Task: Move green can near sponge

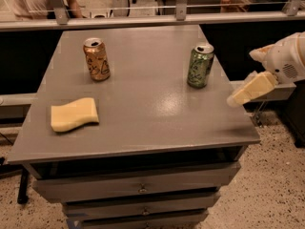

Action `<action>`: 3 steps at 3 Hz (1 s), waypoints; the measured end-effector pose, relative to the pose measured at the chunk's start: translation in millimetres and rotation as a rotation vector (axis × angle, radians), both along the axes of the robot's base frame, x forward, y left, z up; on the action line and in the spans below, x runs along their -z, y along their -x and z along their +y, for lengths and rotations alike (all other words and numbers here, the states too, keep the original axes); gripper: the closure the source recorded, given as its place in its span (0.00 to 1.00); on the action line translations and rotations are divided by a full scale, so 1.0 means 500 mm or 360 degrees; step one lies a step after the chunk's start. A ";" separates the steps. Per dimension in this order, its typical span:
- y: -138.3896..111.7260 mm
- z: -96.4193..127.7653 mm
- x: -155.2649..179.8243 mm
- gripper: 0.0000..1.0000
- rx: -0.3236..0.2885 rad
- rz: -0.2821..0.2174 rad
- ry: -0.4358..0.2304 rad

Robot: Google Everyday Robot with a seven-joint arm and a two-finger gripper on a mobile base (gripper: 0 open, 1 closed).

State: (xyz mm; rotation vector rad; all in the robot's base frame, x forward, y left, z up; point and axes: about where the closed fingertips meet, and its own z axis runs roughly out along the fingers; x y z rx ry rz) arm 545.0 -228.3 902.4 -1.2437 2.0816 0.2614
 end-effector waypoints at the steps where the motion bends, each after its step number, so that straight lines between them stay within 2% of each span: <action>1: -0.092 0.021 0.021 0.00 0.0061 -0.0117 -0.0288; 2: -0.142 0.067 0.029 0.00 0.0042 -0.0197 -0.0522; 3: -0.151 0.132 0.044 0.00 -0.0030 -0.0242 -0.0721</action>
Offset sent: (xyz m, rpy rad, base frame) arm 0.0984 0.0659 -0.0134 0.5305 -0.1958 0.0059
